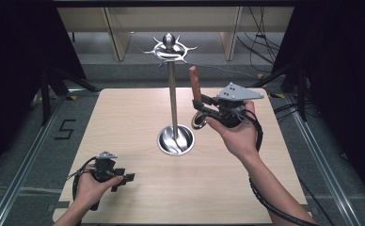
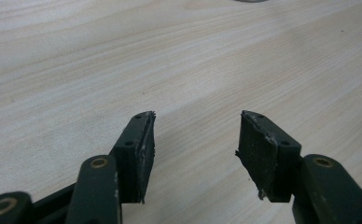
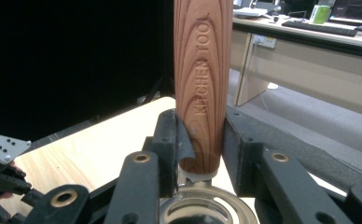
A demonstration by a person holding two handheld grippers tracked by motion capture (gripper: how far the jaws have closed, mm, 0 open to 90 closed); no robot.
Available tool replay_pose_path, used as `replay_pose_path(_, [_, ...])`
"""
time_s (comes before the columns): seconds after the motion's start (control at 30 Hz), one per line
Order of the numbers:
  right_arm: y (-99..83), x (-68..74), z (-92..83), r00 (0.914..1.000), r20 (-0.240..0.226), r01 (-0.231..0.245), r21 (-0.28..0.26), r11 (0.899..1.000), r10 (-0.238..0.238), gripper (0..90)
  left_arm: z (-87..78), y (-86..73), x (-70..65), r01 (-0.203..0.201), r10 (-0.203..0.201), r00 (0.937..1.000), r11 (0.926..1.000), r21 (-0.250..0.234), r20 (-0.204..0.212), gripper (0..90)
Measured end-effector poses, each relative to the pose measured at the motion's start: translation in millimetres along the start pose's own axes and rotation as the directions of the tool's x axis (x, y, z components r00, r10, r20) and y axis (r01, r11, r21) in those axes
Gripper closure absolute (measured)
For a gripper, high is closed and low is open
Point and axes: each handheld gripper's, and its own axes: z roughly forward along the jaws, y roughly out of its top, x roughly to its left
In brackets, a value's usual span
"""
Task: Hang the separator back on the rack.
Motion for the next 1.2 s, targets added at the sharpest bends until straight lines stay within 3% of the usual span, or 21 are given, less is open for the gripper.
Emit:
replay_pose_path(0.2, [6.1,1.6,-1.1,0.9999,-0.003,-0.01,-0.006,1.0,0.01,69.4,0.6,0.2,0.1,-0.001,0.001,1.0,1.0,0.005,-0.001,44.9])
replay_pose_path(0.3, [9.6,0.0,-2.6,1.0,0.002,0.008,-0.012,1.0,-0.008,69.3,1.2,0.3,-0.2,0.0,0.0,1.0,1.0,0.004,0.001,44.9])
replay_pose_path(0.47, [12.6,-0.6,-4.0,0.9999,-0.002,-0.013,-0.008,1.0,0.013,69.4,0.8,0.0,1.6,0.007,-0.007,0.9999,1.0,-0.006,0.011,44.9])
replay_pose_path(0.53, [14.0,-2.3,-3.9,0.9999,0.006,0.012,-0.021,1.0,-0.012,69.4,0.6,-0.1,2.1,0.007,-0.007,0.9999,1.0,-0.006,0.014,44.9])
replay_pose_path(0.77, [17.5,-0.1,0.0,0.9998,-0.018,-0.01,-0.007,1.0,0.01,69.4,-0.1,-0.1,1.6,0.005,-0.005,0.9999,1.0,-0.008,0.01,44.9])
replay_pose_path(1.2, [19.0,-0.9,6.7,0.9994,-0.008,-0.033,0.003,0.999,0.033,69.4,-0.7,0.0,1.8,0.005,-0.005,0.9999,0.9999,-0.012,0.013,45.0])
